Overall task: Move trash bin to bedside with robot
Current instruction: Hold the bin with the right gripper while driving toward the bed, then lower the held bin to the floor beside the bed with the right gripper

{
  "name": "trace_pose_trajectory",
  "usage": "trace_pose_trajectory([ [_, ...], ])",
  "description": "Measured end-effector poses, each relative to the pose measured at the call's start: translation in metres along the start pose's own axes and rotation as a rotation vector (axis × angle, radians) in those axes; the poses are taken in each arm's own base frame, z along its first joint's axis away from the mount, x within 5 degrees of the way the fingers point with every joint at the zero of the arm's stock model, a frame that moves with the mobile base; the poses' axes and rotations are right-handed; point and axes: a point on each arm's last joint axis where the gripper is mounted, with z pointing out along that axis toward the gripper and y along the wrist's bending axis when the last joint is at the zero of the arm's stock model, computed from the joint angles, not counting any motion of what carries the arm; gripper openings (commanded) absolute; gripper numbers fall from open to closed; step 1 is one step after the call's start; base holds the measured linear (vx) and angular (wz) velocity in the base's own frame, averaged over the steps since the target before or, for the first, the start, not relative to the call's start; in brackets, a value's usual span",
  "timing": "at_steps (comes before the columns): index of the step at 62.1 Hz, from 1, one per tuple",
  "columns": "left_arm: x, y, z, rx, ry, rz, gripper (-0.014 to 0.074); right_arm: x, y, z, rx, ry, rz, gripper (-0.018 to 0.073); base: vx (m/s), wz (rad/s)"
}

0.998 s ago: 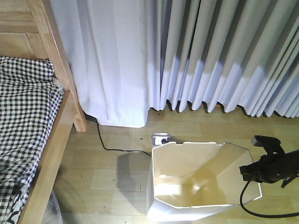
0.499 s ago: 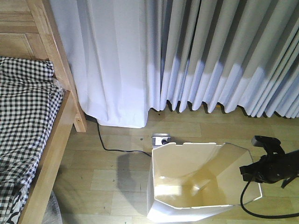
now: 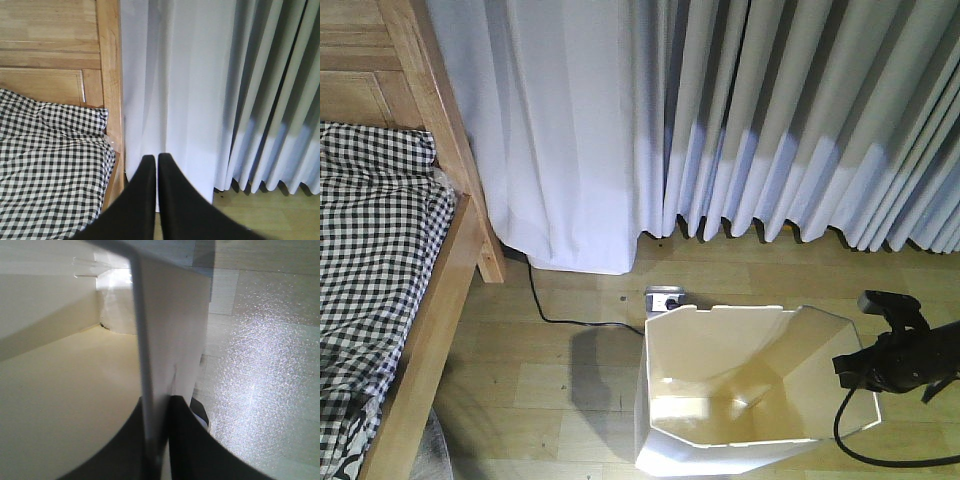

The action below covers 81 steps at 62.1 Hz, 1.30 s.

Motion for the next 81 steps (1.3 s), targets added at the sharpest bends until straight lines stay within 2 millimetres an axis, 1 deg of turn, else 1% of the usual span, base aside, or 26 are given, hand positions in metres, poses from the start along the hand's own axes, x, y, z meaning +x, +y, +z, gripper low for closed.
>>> trace_pose_trajectory([
  [9,0.000,0.000,0.000,0.000,0.000,0.000,-0.0006,0.000,0.000,0.000,0.001,-0.001,0.002,-0.0006,0.00,0.00],
  [18,0.000,0.000,0.000,0.000,0.000,0.000,-0.0006,-0.002,-0.004,0.000,0.041,-0.016,0.046,-0.0006,0.00,0.00],
  [26,0.000,0.000,0.000,0.000,0.000,0.000,-0.0006,-0.015,-0.014,0.004,0.075,-0.054,0.062,-0.0006,0.00,0.00],
  [36,0.000,0.000,0.000,0.000,0.000,0.000,-0.0006,-0.035,-0.031,0.017,0.105,-0.086,0.050,-0.0006,0.00,0.00],
  [46,0.000,0.000,0.000,0.000,0.000,0.000,-0.0006,-0.049,-0.047,0.043,0.090,-0.111,0.060,-0.0006,0.00,0.00],
  [68,0.000,0.000,0.000,0.000,0.000,0.000,-0.0006,-0.060,-0.078,0.115,0.017,-0.133,0.162,-0.0006,0.00,0.00],
  [74,0.000,0.000,0.000,0.000,0.000,0.000,-0.0006,-0.065,-0.081,0.131,0.021,-0.135,0.155,-0.0006,0.00,0.00],
  [81,0.000,0.000,0.000,0.000,0.000,0.000,-0.0006,-0.075,-0.074,0.151,0.041,-0.128,0.104,-0.0006,0.00,0.00],
])
